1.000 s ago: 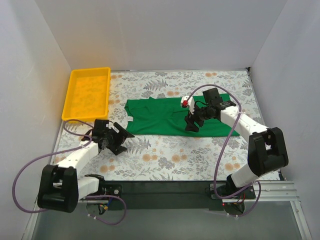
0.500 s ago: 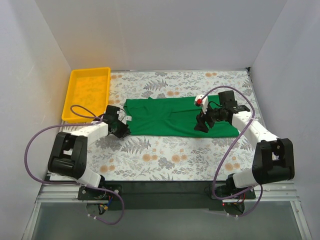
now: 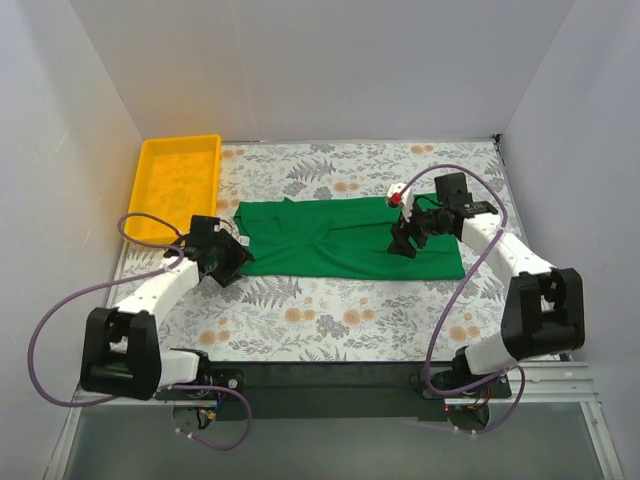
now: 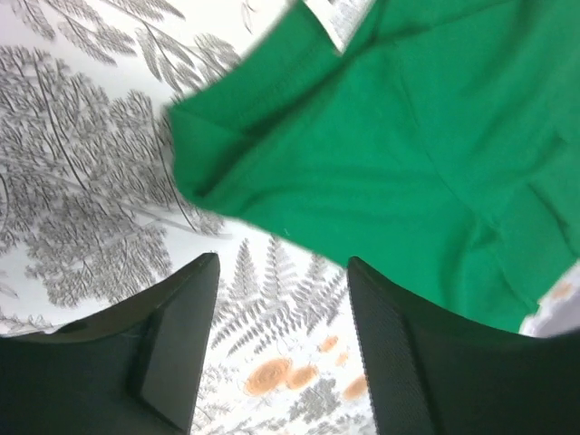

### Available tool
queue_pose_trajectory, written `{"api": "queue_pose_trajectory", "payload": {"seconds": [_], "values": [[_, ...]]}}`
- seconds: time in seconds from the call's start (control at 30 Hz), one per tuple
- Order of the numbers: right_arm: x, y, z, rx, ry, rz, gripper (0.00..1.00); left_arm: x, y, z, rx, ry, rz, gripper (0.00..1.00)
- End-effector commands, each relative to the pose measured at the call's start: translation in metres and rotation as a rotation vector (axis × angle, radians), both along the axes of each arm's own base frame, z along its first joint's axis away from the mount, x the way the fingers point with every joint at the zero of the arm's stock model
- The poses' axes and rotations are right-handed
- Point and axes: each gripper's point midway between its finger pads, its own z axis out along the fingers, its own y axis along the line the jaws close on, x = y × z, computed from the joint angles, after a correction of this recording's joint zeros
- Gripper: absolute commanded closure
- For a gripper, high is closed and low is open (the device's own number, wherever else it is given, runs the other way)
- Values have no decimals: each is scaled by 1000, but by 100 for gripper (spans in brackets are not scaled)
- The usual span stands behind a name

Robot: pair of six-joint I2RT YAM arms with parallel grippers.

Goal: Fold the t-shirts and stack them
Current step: Fold the tshirt

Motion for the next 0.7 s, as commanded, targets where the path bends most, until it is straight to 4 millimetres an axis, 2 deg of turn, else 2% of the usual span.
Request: {"api": "queue_pose_trajectory", "payload": {"seconds": [0.0,0.03,0.1,0.13,0.17,0.2,0.23,0.27,0.3,0.33,0.37,0.4,0.47,0.5,0.6,0.67], "values": [[37,13,23,19,-58,31,30,-10,-10,38,-53,-136,-84,41],[60,18,29,32,-44,4,30,-11,-8,68,-57,-252,-80,26],[86,21,28,27,-21,-40,30,-13,2,92,-28,-361,-47,16],[104,17,29,13,6,-119,29,-15,4,104,-24,-413,-46,14],[135,18,27,12,21,-170,30,-19,5,127,-28,-520,-53,12],[153,6,27,21,47,-231,30,-21,4,135,-33,-555,-60,12],[164,2,10,38,105,-251,30,-22,4,142,-36,-582,-69,12],[182,-5,20,63,100,-299,31,-24,4,147,-36,-601,-77,12],[194,-27,16,66,113,-362,32,-27,3,145,-31,-587,-90,12],[202,-40,5,61,136,-399,32,-28,2,144,-31,-574,-100,12],[209,-53,4,67,144,-444,33,-29,1,141,-33,-561,-108,12],[216,-84,0,67,152,-513,34,-30,-1,137,-38,-547,-122,13],[218,-112,-9,59,171,-578,37,-32,-7,135,-61,-542,-144,13],[216,-134,-17,52,186,-622,37,-31,-8,135,-69,-549,-150,13],[209,-169,-30,35,208,-686,38,-31,-12,133,-87,-551,-164,13],[204,-179,-37,27,220,-703,38,-30,-14,130,-96,-550,-170,14]]}}
